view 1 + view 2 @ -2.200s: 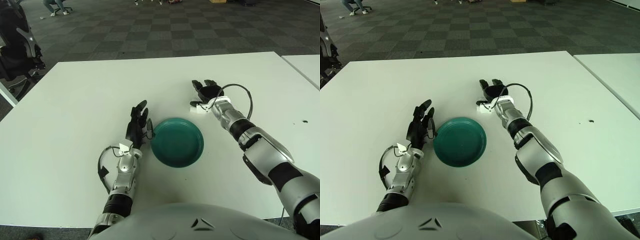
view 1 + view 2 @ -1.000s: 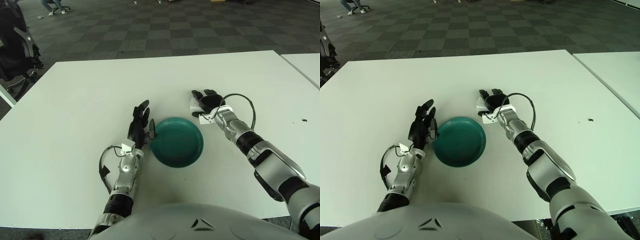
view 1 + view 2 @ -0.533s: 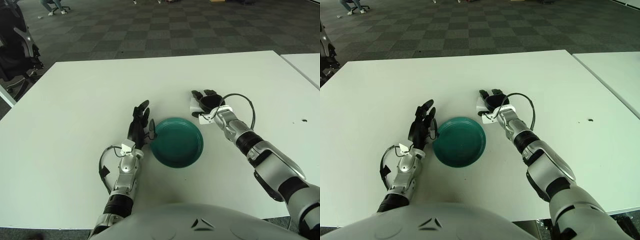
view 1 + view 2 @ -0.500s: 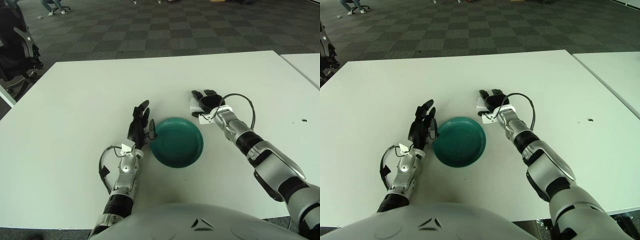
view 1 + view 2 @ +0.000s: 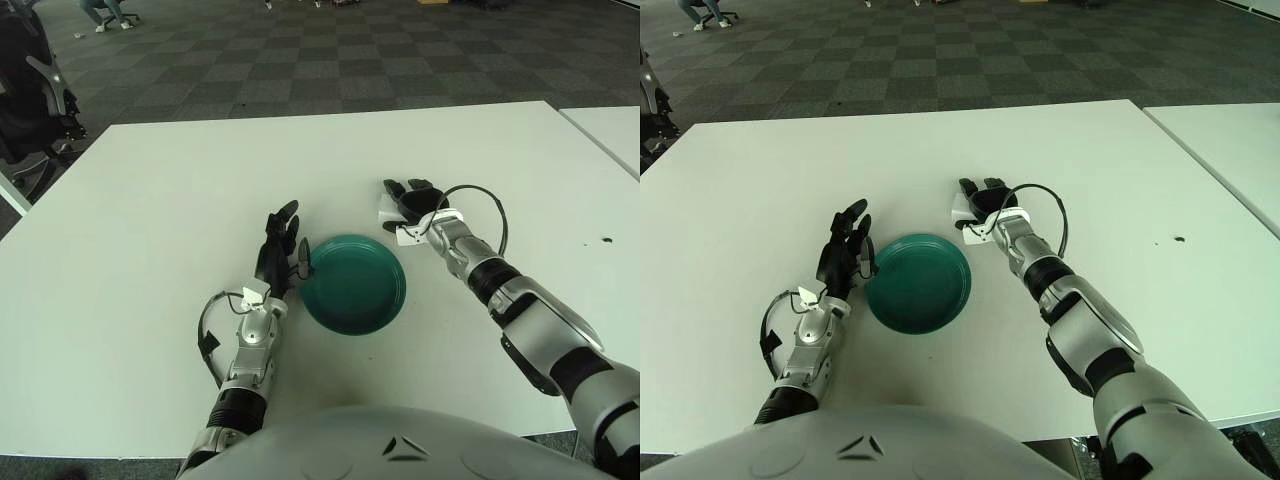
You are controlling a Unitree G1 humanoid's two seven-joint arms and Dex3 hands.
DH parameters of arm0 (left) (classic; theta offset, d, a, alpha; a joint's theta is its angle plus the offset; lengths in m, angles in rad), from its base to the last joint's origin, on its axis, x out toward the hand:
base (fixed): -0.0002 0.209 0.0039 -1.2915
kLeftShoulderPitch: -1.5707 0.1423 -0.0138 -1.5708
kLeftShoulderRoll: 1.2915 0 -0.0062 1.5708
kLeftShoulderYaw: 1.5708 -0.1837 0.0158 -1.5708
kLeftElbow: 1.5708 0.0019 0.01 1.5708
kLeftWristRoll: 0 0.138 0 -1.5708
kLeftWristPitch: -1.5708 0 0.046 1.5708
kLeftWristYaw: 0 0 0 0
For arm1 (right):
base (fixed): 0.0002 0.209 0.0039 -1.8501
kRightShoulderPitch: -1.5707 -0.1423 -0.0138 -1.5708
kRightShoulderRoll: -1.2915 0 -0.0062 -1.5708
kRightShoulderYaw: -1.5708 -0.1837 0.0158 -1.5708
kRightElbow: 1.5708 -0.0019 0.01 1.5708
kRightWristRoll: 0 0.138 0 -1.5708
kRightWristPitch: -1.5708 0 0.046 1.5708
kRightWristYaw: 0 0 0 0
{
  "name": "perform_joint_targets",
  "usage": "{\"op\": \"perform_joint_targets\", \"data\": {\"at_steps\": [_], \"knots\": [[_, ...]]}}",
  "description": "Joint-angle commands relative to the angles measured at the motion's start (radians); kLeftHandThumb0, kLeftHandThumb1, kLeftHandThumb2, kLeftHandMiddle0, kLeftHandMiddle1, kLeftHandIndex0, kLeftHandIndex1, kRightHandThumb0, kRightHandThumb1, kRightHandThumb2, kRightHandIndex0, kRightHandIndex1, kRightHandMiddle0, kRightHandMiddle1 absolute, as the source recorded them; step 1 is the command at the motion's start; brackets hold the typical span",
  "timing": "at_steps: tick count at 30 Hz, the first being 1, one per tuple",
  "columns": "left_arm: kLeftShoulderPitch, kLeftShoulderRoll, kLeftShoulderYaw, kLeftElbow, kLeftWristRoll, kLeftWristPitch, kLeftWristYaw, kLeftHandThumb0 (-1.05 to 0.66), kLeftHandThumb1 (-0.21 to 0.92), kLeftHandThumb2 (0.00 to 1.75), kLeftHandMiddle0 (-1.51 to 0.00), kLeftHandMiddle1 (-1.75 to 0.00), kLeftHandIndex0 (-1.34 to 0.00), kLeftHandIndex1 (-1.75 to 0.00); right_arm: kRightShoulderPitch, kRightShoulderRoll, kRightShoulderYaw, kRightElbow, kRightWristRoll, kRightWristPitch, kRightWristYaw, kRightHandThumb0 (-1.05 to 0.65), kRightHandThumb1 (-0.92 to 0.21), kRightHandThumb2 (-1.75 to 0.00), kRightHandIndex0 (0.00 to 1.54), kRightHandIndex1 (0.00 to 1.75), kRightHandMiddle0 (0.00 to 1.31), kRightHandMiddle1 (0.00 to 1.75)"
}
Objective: Put the charger into the plate.
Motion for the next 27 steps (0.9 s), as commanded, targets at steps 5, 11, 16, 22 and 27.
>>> {"op": "perform_joint_targets", "data": {"at_steps": [5, 11, 16, 22, 27], "knots": [[0.102, -0.064, -0.018, 0.071, -0.017, 0.031, 0.007, -0.82, 0.92, 1.01, -0.29, -0.01, 0.0, -0.74, 0.006, 0.024, 0.005, 0.14, 0.02, -0.015, 0.069, -1.03, -0.92, -0.74, 0.12, 0.01, 0.0, 0.13], [0.106, -0.061, -0.022, 0.069, -0.021, 0.033, 0.001, -0.83, 0.92, 1.01, -0.26, 0.0, 0.0, -0.66, -0.019, 0.027, 0.012, 0.206, 0.028, -0.028, 0.116, -1.02, -0.92, -0.66, 0.22, 0.03, 0.0, 0.18], [0.107, -0.061, -0.026, 0.069, -0.023, 0.033, -0.004, -0.84, 0.92, 1.01, -0.25, 0.0, 0.0, -0.62, -0.035, 0.022, 0.02, 0.228, 0.028, -0.053, 0.165, -1.01, -0.92, -0.64, 0.31, 0.37, 0.0, 0.24], [0.107, -0.062, -0.028, 0.069, -0.028, 0.035, -0.011, -0.85, 0.92, 1.01, -0.24, 0.0, 0.0, -0.59, -0.049, 0.022, 0.023, 0.261, 0.03, -0.072, 0.21, -1.0, -0.92, -0.6, 0.17, 0.99, 0.0, 0.34], [0.109, -0.063, -0.031, 0.066, -0.029, 0.033, -0.011, -0.87, 0.92, 1.0, -0.22, 0.0, 0.0, -0.58, -0.049, 0.035, 0.024, 0.306, 0.029, -0.079, 0.231, -1.0, -0.92, -0.57, 0.11, 1.43, 0.0, 0.62]]}}
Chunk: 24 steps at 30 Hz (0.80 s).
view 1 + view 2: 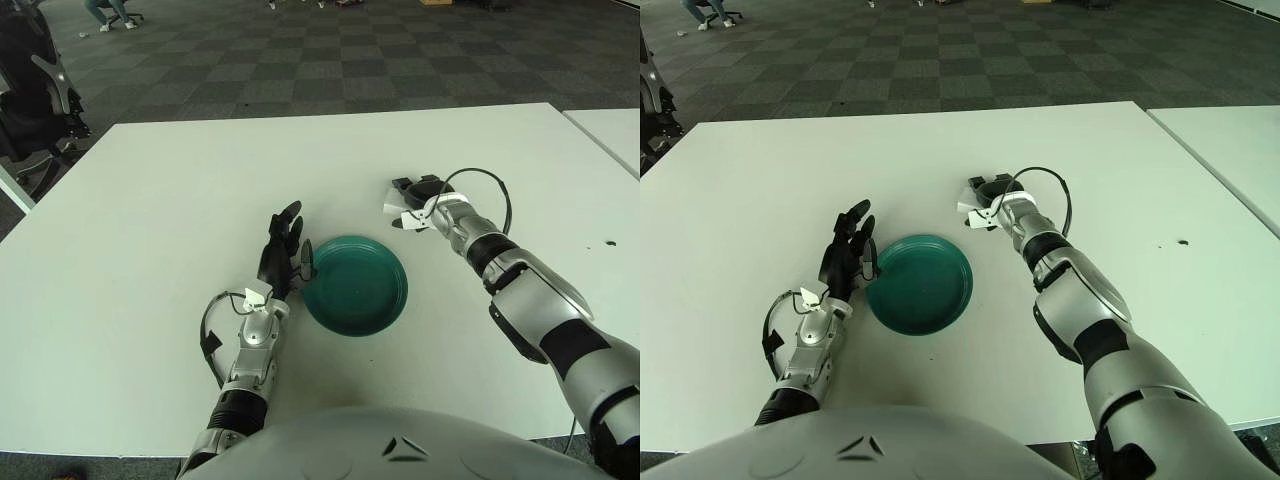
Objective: Put the charger into the plate.
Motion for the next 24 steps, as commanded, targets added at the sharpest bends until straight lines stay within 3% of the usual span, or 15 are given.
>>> {"op": "perform_joint_targets", "data": {"at_steps": [1, 6, 11, 20, 24], "knots": [[0.106, -0.062, -0.011, 0.071, -0.029, 0.03, -0.005, -0.87, 0.92, 1.0, -0.22, 0.0, 0.0, -0.59, 0.089, 0.021, 0.025, 0.092, -0.002, 0.002, 0.11, -1.0, -0.92, -0.57, 0.11, 1.45, 0.0, 0.63], [0.11, -0.063, -0.006, 0.071, -0.043, 0.033, -0.007, -0.87, 0.92, 1.0, -0.23, 0.0, 0.0, -0.61, 0.084, 0.03, 0.029, 0.118, -0.005, -0.009, 0.153, -1.0, -0.92, -0.57, 0.13, 1.67, 0.0, 0.73], [0.107, -0.065, 0.004, 0.08, -0.058, 0.041, -0.005, -0.86, 0.92, 0.99, -0.24, -0.01, 0.0, -0.63, 0.085, 0.019, 0.024, 0.128, 0.0, -0.018, 0.176, -0.96, -0.92, -0.55, 0.15, 1.73, 0.0, 0.79], [0.095, -0.074, 0.016, 0.112, -0.083, 0.03, -0.008, -0.85, 0.92, 0.98, -0.25, -0.01, 0.0, -0.63, 0.106, 0.016, 0.022, 0.147, -0.005, 0.002, 0.169, -0.91, -0.92, -0.49, 0.36, 1.75, 0.01, 1.45], [0.085, -0.082, 0.02, 0.132, -0.093, 0.029, -0.008, -0.86, 0.92, 0.97, -0.26, -0.01, 0.0, -0.65, 0.111, 0.011, 0.013, 0.152, -0.001, 0.029, 0.145, -0.85, -0.92, -0.46, 0.5, 1.75, 0.18, 1.66]]}}
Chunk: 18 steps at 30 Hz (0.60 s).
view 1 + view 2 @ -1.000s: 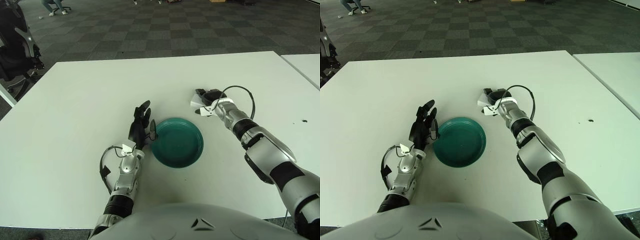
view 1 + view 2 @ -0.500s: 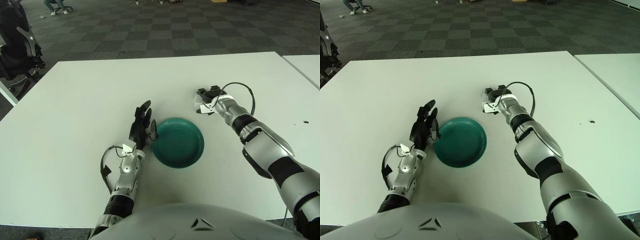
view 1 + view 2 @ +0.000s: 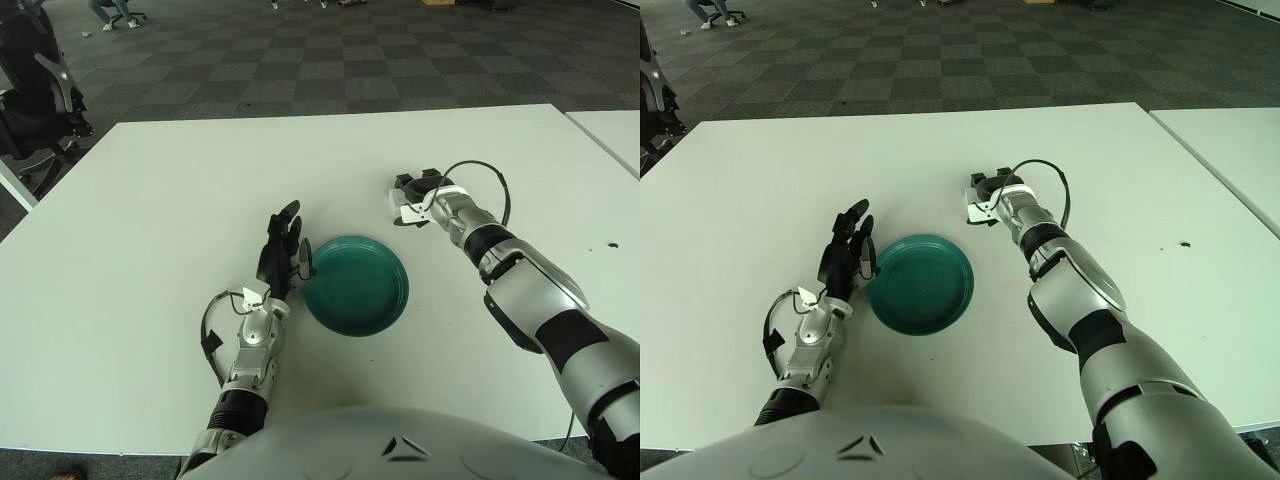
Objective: Put the charger into the plate.
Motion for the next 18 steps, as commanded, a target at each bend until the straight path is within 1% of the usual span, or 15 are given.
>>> {"op": "perform_joint_targets", "data": {"at_steps": [1, 3, 5, 7, 8, 9, 10, 13, 15, 18], "knots": [[0.085, -0.084, 0.013, 0.138, -0.04, 0.022, 0.003, -0.86, 0.92, 0.97, -0.26, -0.01, 0.0, -0.65, 0.152, -0.006, 0.015, 0.104, 0.001, 0.027, 0.115, -0.85, -0.92, -0.46, 0.52, 1.75, 0.19, 1.68], [0.084, -0.088, 0.011, 0.14, -0.041, 0.025, 0.004, -0.86, 0.92, 0.96, -0.26, -0.01, 0.0, -0.66, 0.154, -0.004, 0.017, 0.105, -0.003, 0.042, 0.094, -0.81, -0.92, -0.45, 0.57, 1.75, 0.29, 1.72], [0.082, -0.09, 0.009, 0.143, -0.041, 0.026, 0.005, -0.87, 0.92, 0.96, -0.26, -0.01, 0.0, -0.67, 0.156, -0.002, 0.019, 0.106, -0.007, 0.053, 0.076, -0.78, -0.92, -0.44, 0.59, 1.75, 0.35, 1.73], [0.08, -0.091, 0.006, 0.145, -0.038, 0.02, 0.006, -0.87, 0.92, 0.96, -0.26, -0.01, 0.0, -0.67, 0.164, 0.008, 0.026, 0.109, -0.017, 0.069, 0.04, -0.73, -0.92, -0.42, 0.61, 1.75, 0.42, 1.74], [0.079, -0.091, 0.004, 0.147, -0.036, 0.015, 0.007, -0.87, 0.92, 0.96, -0.26, -0.01, 0.0, -0.67, 0.169, 0.012, 0.031, 0.11, -0.023, 0.076, 0.022, -0.72, -0.92, -0.42, 0.62, 1.75, 0.44, 1.74], [0.078, -0.091, 0.003, 0.149, -0.036, 0.012, 0.007, -0.87, 0.92, 0.96, -0.26, -0.01, 0.0, -0.68, 0.172, 0.015, 0.035, 0.111, -0.026, 0.08, 0.011, -0.61, -0.79, -0.62, 0.62, 1.75, 0.44, 1.73], [0.078, -0.091, 0.002, 0.15, -0.034, 0.008, 0.007, -0.87, 0.92, 0.96, -0.25, -0.01, 0.0, -0.68, 0.175, 0.016, 0.038, 0.112, -0.03, 0.083, -0.001, -0.54, -0.7, -0.76, 0.63, 1.75, 0.45, 1.73], [0.078, -0.089, -0.004, 0.148, -0.026, -0.004, 0.01, -0.87, 0.92, 0.95, -0.25, 0.0, 0.0, -0.68, 0.183, 0.015, 0.05, 0.113, -0.042, 0.091, -0.046, -0.46, -0.6, -0.93, 0.65, 1.75, 0.45, 1.73], [0.081, -0.084, -0.007, 0.144, -0.021, -0.017, 0.009, -0.86, 0.92, 0.95, -0.25, 0.0, 0.0, -0.66, 0.195, 0.008, 0.057, 0.113, -0.049, 0.091, -0.098, -0.44, -0.56, -0.98, 0.69, 1.75, 0.45, 1.73], [0.086, -0.078, -0.005, 0.143, -0.026, -0.03, 0.002, -0.86, 0.92, 0.96, -0.25, 0.0, 0.0, -0.63, 0.219, -0.014, 0.059, 0.111, -0.05, 0.067, -0.173, -0.43, -0.53, -1.03, 0.76, 1.75, 0.46, 1.74]]}}
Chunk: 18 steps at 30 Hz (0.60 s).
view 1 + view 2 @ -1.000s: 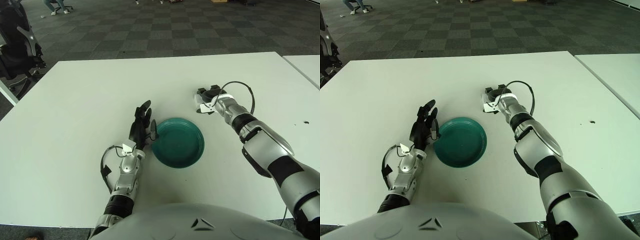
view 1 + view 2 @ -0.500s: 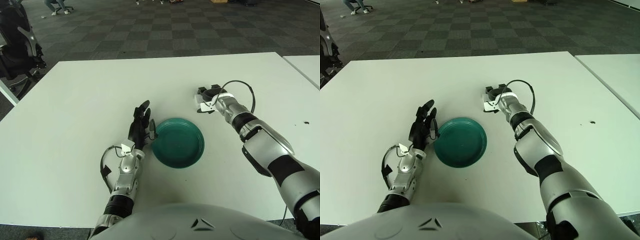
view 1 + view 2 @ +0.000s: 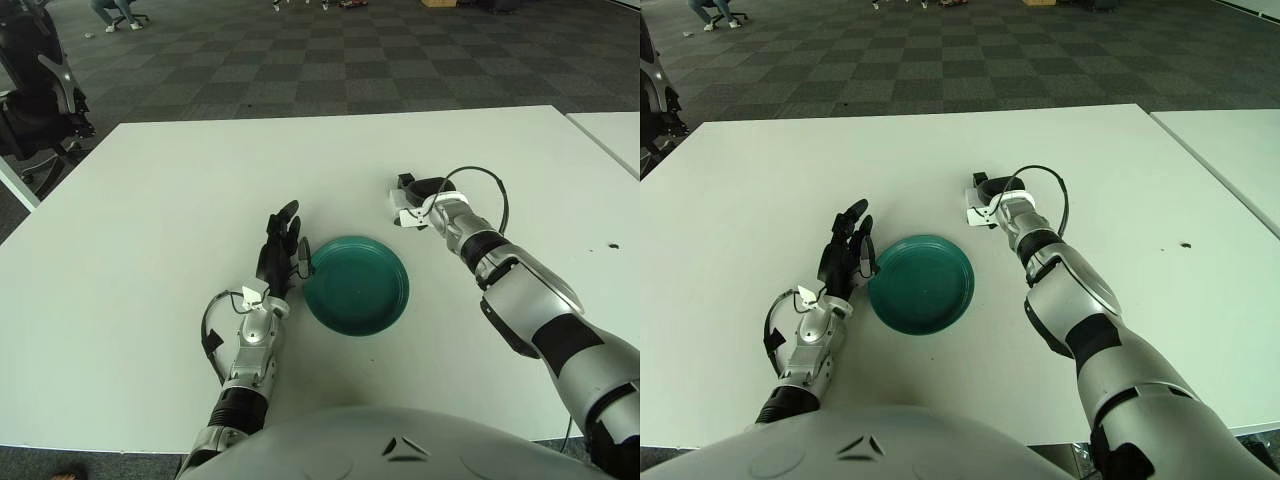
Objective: Put the charger into the plate.
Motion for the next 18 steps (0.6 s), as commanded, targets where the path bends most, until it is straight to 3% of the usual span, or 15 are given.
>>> {"op": "perform_joint_targets", "data": {"at_steps": [1, 18], "knots": [[0.096, -0.077, -0.001, 0.129, -0.018, 0.0, 0.001, -0.85, 0.92, 0.96, -0.25, 0.0, 0.0, -0.62, 0.179, -0.036, 0.04, 0.096, -0.036, 0.005, -0.005, -0.43, -0.53, -1.03, 0.77, 1.75, 0.46, 1.74], [0.094, -0.079, 0.019, 0.124, -0.032, 0.021, 0.019, -0.79, 0.92, 0.99, -0.25, 0.0, 0.0, -0.6, 0.207, -0.078, 0.033, 0.094, -0.022, -0.101, -0.202, -0.42, -0.53, -1.05, 1.14, 1.75, 0.45, 1.75]]}}
